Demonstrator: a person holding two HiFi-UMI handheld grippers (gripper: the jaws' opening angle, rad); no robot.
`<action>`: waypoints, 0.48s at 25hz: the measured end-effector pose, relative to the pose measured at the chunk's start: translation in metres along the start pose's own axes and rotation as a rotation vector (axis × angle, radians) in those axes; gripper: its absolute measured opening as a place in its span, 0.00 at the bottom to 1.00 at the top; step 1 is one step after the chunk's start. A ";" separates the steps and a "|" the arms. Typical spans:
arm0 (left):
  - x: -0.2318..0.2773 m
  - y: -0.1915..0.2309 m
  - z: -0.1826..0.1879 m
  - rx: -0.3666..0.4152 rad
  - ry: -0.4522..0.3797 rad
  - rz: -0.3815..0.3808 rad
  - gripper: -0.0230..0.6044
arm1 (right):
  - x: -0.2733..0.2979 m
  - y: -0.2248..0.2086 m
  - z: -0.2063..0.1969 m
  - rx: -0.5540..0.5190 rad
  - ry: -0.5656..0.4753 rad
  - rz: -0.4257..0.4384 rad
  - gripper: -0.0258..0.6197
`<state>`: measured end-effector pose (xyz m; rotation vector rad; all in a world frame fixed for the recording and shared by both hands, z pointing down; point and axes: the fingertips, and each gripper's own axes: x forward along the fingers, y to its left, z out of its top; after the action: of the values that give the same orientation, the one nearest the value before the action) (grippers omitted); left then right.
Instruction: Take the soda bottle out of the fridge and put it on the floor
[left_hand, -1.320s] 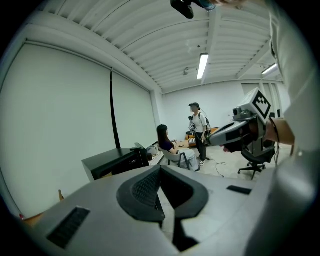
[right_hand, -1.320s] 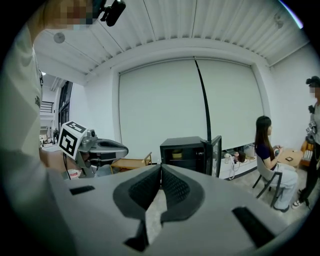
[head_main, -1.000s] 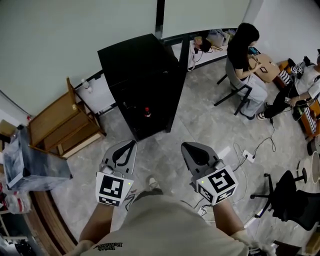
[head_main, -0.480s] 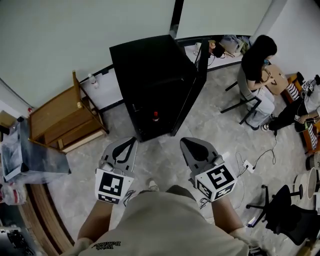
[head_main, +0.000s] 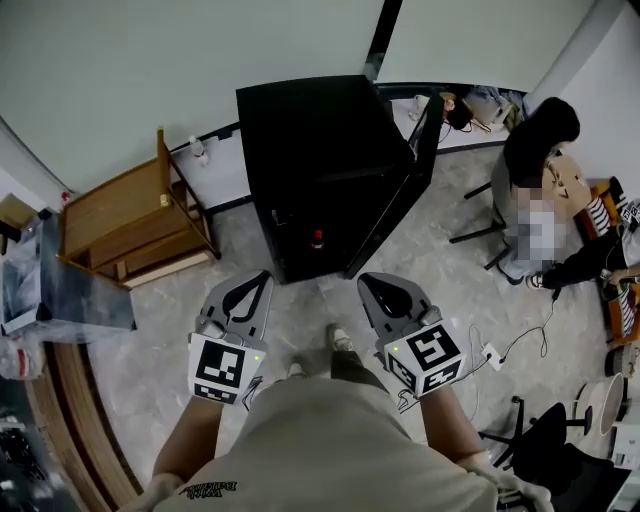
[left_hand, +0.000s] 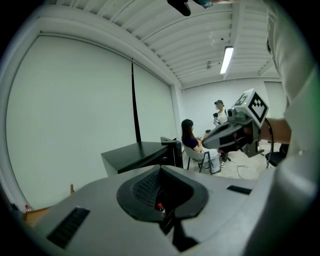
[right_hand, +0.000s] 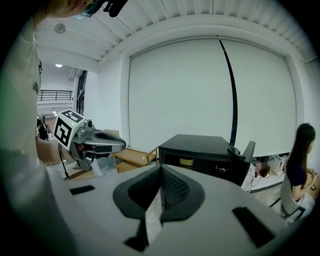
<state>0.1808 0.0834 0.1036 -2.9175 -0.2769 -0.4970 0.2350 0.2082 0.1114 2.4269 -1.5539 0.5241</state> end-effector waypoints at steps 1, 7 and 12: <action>0.005 0.002 0.000 -0.004 0.007 0.015 0.05 | 0.004 -0.007 -0.002 -0.007 0.009 0.012 0.04; 0.039 0.007 0.007 -0.036 0.050 0.099 0.05 | 0.034 -0.052 -0.011 -0.058 0.069 0.090 0.04; 0.066 0.008 -0.002 -0.074 0.093 0.153 0.05 | 0.062 -0.081 -0.019 -0.052 0.078 0.170 0.04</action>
<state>0.2431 0.0857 0.1271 -2.9453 -0.0222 -0.6286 0.3287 0.1979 0.1550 2.2210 -1.7277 0.5934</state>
